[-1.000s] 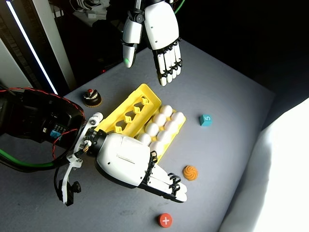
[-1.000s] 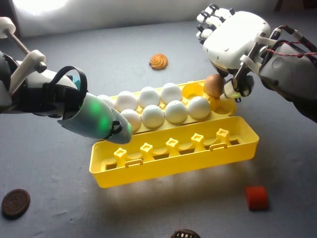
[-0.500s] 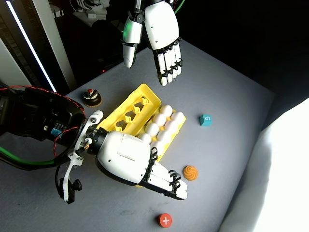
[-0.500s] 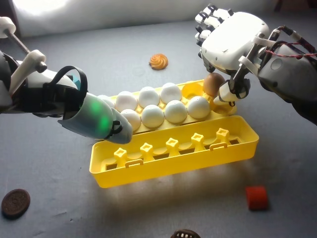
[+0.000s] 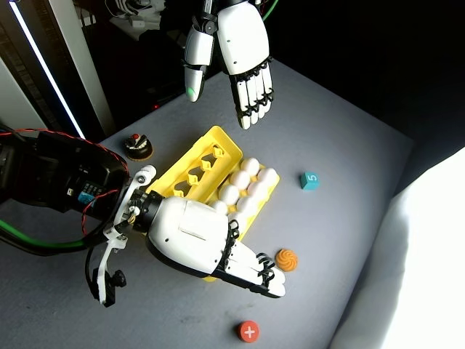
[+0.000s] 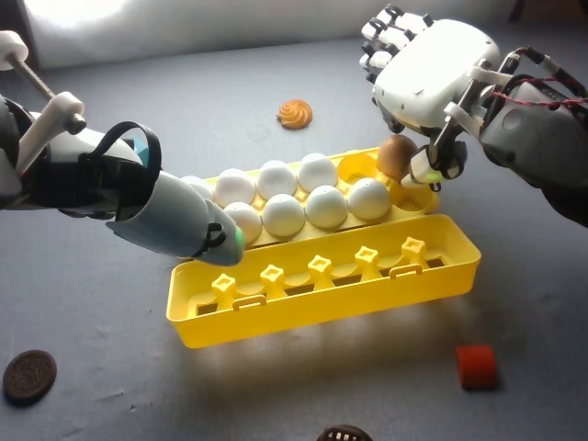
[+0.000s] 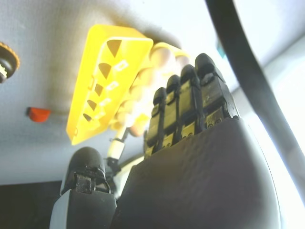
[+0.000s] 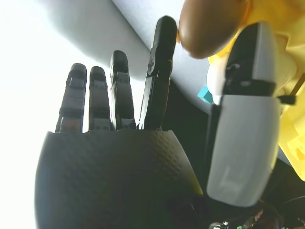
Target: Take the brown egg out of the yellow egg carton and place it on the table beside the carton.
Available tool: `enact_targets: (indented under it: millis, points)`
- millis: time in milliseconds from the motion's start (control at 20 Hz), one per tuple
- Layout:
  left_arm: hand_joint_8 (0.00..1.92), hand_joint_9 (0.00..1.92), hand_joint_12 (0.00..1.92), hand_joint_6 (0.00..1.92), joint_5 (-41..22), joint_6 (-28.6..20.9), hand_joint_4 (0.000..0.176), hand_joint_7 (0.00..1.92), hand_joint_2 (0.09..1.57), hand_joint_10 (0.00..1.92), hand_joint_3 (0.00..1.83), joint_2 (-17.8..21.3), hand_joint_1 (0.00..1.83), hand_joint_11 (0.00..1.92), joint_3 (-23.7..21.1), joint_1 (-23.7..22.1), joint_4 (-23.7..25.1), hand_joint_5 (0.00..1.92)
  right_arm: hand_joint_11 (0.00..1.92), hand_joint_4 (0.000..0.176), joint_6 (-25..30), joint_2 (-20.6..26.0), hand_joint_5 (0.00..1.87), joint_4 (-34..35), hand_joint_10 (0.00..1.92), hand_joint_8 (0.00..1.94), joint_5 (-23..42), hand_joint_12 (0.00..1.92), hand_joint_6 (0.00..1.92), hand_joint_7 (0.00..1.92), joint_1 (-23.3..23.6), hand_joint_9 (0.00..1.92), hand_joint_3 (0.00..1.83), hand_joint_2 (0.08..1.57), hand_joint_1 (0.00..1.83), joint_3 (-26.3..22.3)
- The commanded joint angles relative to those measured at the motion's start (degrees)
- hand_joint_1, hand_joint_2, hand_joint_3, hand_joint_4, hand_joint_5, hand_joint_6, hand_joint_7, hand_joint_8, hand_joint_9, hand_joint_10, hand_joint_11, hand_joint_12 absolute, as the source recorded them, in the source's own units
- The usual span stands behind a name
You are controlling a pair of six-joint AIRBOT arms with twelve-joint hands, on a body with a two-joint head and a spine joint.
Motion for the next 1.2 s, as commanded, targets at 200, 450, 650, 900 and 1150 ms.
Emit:
enact_targets:
  millis: [200, 450, 650, 900, 1150]
  points:
    - [0.0, 0.03, 0.08, 0.0, -1.4, 0.0, 0.0, 0.04, 1.18, 0.0, 0.0, 0.1, 0.0, 0.0, 0.1, -0.6, 3.1, 0.04, 0.0, 0.043, 0.3, 0.1, 1.18, -2.7, 0.0, 0.0, 4.7, 0.0, 0.03, 0.21, 0.0, 0.0, 0.0, 0.82, 1.04, 0.2]
    - [0.0, 0.07, 0.16, 0.0, -1.4, 0.1, 0.0, 0.09, 1.18, 0.0, 0.0, 0.1, 0.0, 0.0, 0.1, -0.6, 3.1, 0.08, 0.0, 0.0, 0.5, -0.9, 1.42, -2.7, 0.0, 0.0, 4.7, 0.0, 0.19, 0.31, 0.0, 0.0, 0.0, 0.97, 1.19, 0.2]
    - [0.01, 0.08, 0.21, 0.01, -1.4, 0.2, 0.0, 0.09, 1.18, 0.01, 0.0, 0.1, 0.0, 0.0, 0.1, -0.6, 3.4, 0.1, 0.0, 0.0, 0.5, -1.2, 1.35, -2.9, 0.0, 0.01, 4.7, 0.0, 0.36, 0.33, 0.0, 0.0, 0.0, 0.98, 1.18, 0.2]
    - [0.01, 0.07, 0.15, 0.0, -1.4, 0.2, 0.0, 0.08, 1.19, 0.01, 0.0, 0.1, 0.0, 0.0, 0.1, -0.6, 3.4, 0.07, 0.0, 0.0, 0.5, -1.1, 1.34, -3.7, 0.0, 0.0, 5.2, 0.0, 0.37, 0.31, 0.3, 0.0, 0.0, 0.98, 1.18, 0.2]
    - [0.01, 0.04, 0.11, 0.0, -1.4, 0.2, 0.0, 0.05, 1.18, 0.0, 0.0, 0.1, 0.0, 0.0, 0.2, -0.6, 3.5, 0.05, 0.0, 0.0, 0.2, -1.1, 1.33, -3.8, 0.0, 0.0, 5.2, 0.0, 0.38, 0.32, 1.8, 0.0, 0.0, 0.98, 1.17, 0.1]
